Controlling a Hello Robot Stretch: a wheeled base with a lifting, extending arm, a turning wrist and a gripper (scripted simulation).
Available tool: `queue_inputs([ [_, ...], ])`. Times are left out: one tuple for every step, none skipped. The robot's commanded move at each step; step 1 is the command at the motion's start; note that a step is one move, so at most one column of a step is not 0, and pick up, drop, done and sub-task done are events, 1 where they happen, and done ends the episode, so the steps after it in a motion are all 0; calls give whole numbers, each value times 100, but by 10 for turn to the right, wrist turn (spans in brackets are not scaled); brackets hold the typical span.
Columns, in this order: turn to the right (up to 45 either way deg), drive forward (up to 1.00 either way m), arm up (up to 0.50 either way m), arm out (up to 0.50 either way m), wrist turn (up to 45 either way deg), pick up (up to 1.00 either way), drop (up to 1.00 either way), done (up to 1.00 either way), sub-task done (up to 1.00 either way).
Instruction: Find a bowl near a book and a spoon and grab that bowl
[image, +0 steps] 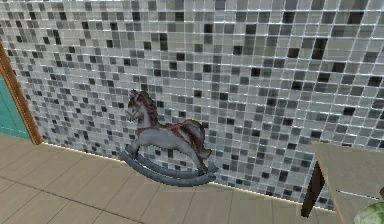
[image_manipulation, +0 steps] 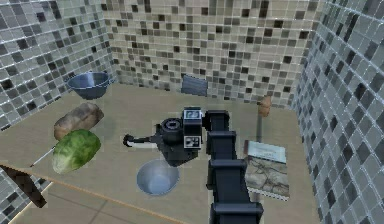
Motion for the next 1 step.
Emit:
queue_inputs([
  [0,0,-30,0,0,0,0,0,0],
])
